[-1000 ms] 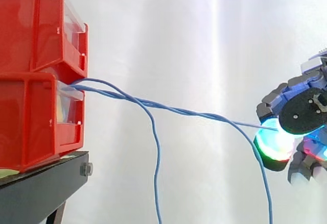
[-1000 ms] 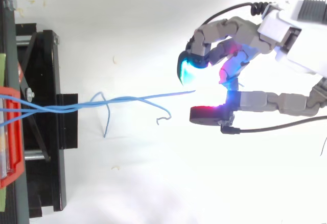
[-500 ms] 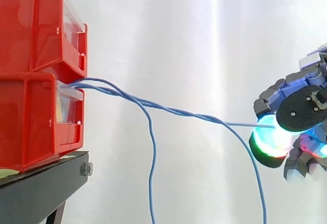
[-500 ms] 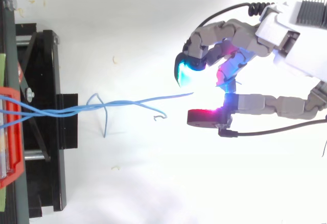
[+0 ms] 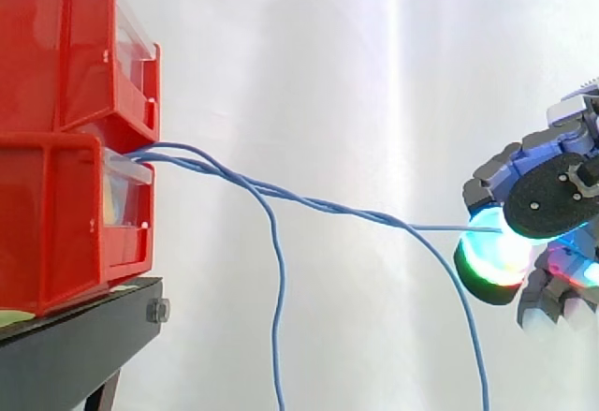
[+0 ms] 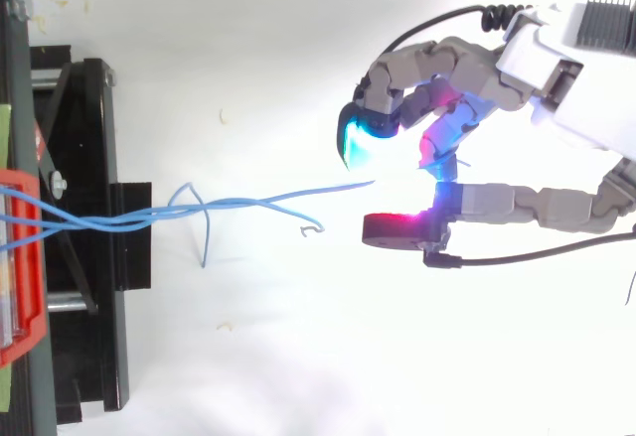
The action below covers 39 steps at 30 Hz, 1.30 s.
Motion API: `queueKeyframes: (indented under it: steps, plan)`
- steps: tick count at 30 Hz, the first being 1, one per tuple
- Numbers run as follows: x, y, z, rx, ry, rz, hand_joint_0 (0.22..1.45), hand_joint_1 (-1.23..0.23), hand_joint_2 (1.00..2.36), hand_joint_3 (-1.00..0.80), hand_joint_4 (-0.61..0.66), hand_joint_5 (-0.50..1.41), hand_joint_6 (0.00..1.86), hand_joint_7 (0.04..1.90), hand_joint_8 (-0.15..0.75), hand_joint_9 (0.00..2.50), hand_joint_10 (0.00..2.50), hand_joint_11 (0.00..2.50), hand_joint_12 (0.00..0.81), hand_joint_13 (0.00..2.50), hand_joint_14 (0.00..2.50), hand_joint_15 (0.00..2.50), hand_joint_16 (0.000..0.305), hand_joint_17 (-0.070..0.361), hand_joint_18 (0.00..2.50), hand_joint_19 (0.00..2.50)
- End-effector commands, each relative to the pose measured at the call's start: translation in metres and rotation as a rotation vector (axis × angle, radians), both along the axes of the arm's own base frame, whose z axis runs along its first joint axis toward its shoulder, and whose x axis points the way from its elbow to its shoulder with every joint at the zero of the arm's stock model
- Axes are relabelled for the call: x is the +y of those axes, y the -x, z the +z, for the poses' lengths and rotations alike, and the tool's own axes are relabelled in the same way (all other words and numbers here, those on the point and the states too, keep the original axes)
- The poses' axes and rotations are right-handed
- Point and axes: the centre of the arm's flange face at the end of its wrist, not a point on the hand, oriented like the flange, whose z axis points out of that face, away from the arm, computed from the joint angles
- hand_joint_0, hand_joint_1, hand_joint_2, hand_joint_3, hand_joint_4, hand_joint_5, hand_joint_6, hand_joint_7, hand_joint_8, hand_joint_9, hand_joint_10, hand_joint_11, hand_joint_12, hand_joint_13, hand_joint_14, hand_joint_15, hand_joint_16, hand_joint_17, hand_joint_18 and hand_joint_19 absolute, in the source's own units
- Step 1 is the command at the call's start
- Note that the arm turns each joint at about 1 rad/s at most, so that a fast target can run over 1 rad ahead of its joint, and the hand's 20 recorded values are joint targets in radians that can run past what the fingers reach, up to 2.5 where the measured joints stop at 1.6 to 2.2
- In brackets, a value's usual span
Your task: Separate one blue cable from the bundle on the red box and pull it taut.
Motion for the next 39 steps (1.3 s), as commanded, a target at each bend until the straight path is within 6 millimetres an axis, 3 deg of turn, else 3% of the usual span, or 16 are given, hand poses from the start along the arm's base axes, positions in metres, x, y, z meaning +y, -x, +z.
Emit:
queueKeyframes:
  steps: [1, 39]
  plan:
    - [0.0, 0.0, 0.0, 0.0, 0.0, 0.0, 0.56, -0.83, 1.02, -0.05, -0.07, -0.05, 0.83, 1.16, 0.371, 1.24, 0.01, 0.93, 0.423, 0.88, 0.01, 0.42, 0.059, 0.133, 0.89, 0.39]
    - [0.0, 0.0, 0.0, 0.0, 0.0, 0.0, 0.57, -0.84, 1.02, -0.05, -0.07, -0.05, 0.83, 1.16, 0.375, 1.25, 0.01, 0.91, 0.418, 0.87, 0.01, 0.42, 0.059, 0.132, 0.88, 0.39]
